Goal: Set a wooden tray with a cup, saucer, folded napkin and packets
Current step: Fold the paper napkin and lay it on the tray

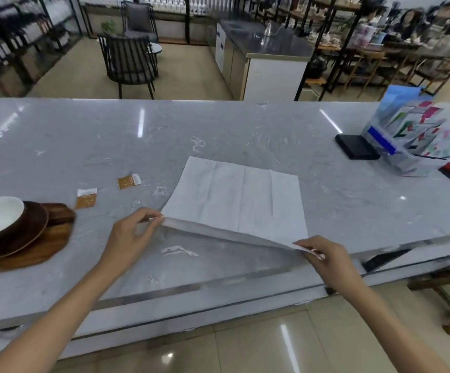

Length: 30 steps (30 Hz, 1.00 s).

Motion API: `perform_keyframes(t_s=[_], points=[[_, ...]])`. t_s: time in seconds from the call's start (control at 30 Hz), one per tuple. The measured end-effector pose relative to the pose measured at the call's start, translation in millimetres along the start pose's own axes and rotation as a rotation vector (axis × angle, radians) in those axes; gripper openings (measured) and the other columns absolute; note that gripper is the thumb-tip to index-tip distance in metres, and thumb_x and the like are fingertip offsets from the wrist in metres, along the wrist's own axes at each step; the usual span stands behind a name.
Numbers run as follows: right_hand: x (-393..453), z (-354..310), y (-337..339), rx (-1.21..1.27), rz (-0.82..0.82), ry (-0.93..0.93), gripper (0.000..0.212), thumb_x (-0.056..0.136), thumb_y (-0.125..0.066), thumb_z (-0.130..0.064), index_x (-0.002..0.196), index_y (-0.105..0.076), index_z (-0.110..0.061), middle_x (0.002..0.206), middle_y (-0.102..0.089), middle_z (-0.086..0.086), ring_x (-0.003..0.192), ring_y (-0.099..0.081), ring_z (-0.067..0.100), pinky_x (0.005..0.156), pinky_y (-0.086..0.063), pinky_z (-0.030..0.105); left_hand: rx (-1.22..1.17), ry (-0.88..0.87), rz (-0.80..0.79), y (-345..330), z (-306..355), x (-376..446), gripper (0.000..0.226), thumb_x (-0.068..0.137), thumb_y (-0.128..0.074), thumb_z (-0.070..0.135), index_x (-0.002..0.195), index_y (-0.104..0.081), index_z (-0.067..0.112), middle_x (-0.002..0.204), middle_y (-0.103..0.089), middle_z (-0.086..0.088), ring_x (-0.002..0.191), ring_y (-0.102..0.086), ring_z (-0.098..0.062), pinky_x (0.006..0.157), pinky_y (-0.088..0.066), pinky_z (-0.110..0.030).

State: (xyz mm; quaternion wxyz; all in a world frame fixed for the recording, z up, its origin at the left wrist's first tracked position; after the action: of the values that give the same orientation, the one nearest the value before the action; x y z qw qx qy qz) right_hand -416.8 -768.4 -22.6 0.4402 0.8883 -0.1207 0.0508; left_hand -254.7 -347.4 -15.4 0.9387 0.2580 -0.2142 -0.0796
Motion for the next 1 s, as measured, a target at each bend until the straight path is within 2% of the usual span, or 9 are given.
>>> perform_keyframes(t_s=[0.07,0.17,0.33,0.47,0.53,0.63,0.73,0.87,1.0], points=[[11.8,-13.7,25.9,0.087,0.044,-0.024,0.02,0.088,-0.074,-0.033,0.094,-0.07,-0.052,0.092,-0.075,-0.025,0.086,-0.07,-0.003,0.072,-0.048,0.007,-0.025,-0.015,0.055,12.8,10.3,11.6,0.003,0.09,-0.068,0.03,0.092,-0.069,0.033,0.097,-0.07,0.027,0.09,-0.066,0.012,0.082,-0.046,-0.003],[31.9,-26.1,55.8,0.14,0.121,-0.036,0.003,0.083,-0.07,-0.049,0.086,-0.072,-0.048,0.09,-0.074,-0.028,0.081,-0.069,-0.003,0.065,-0.048,0.01,-0.1,-0.008,0.139,32.1,25.7,30.9,0.005,0.087,-0.069,0.036,0.091,-0.069,0.039,0.094,-0.071,0.029,0.085,-0.067,0.01,0.079,-0.047,-0.003],[57.8,-37.0,74.2,0.314,0.214,-0.034,0.006,0.083,-0.081,-0.035,0.079,-0.077,-0.033,0.082,-0.076,-0.014,0.07,-0.065,-0.002,0.062,-0.046,0.007,-0.178,-0.022,0.219,52.9,43.6,57.5,0.027,0.087,-0.076,0.015,0.082,-0.072,0.041,0.08,-0.072,0.032,0.074,-0.067,0.012,0.072,-0.048,-0.002],[48.8,-37.1,77.6,0.436,0.26,-0.017,0.026,0.079,-0.083,-0.045,0.081,-0.075,-0.02,0.075,-0.071,-0.006,0.067,-0.062,0.002,0.058,-0.047,0.01,-0.305,-0.032,0.294,75.1,52.2,52.6,0.014,0.08,-0.08,0.031,0.082,-0.077,0.045,0.081,-0.076,0.025,0.071,-0.068,0.006,0.068,-0.052,-0.006],[41.5,-37.2,79.1,0.47,0.294,-0.015,0.03,0.078,-0.083,-0.049,0.085,-0.078,-0.021,0.076,-0.073,-0.008,0.067,-0.062,0.0,0.058,-0.047,0.009,-0.328,-0.036,0.311,82.4,49.1,47.2,0.008,0.079,-0.081,0.032,0.085,-0.078,0.037,0.084,-0.077,0.021,0.073,-0.069,0.004,0.068,-0.053,-0.008],[37.1,-38.8,77.3,0.519,0.288,-0.031,0.023,0.084,-0.078,-0.046,0.092,-0.081,-0.025,0.076,-0.073,-0.013,0.065,-0.061,-0.003,0.058,-0.046,0.008,-0.29,0.015,0.281,81.4,42.3,46.9,0.008,0.082,-0.08,0.021,0.089,-0.078,0.023,0.084,-0.077,0.011,0.071,-0.066,0.005,0.064,-0.051,-0.007],[34.9,-35.1,68.7,0.487,0.21,-0.085,0.017,0.089,-0.073,-0.042,0.096,-0.081,-0.028,0.064,-0.066,-0.008,0.057,-0.053,0.006,0.05,-0.044,0.017,-0.238,0.066,0.162,75.5,35.2,44.6,0.007,0.088,-0.074,0.009,0.094,-0.075,0.009,0.09,-0.074,0.001,0.07,-0.067,0.01,0.06,-0.046,-0.002],[37.6,-46.1,75.0,0.533,0.226,-0.119,0.015,0.086,-0.073,-0.039,0.095,-0.082,-0.03,0.069,-0.073,0.007,0.062,-0.066,0.015,0.049,-0.052,0.022,-0.226,0.07,0.097,82.1,30.5,48.4,0.012,0.089,-0.073,0.011,0.089,-0.077,0.022,0.082,-0.078,0.015,0.077,-0.07,0.008,0.062,-0.047,-0.002],[66.2,-77.7,102.5,0.534,0.352,-0.08,0.008,0.091,-0.073,-0.035,0.095,-0.081,-0.035,0.079,-0.078,0.003,0.067,-0.072,0.014,0.054,-0.058,0.022,-0.2,-0.037,0.156,100.7,58.2,83.1,0.012,0.089,-0.074,0.022,0.091,-0.075,0.034,0.086,-0.075,0.028,0.08,-0.071,0.007,0.073,-0.052,-0.004]])
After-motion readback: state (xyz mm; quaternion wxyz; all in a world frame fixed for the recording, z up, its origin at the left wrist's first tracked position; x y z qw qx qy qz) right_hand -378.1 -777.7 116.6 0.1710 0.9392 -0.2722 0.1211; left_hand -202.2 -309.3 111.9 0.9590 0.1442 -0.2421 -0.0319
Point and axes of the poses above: each hand's wrist, its own x-axis towards the middle knuckle, its own y-axis out of the back of the hand, z = x × y, the point moved 1 cm from there along x, towards the middle knuckle
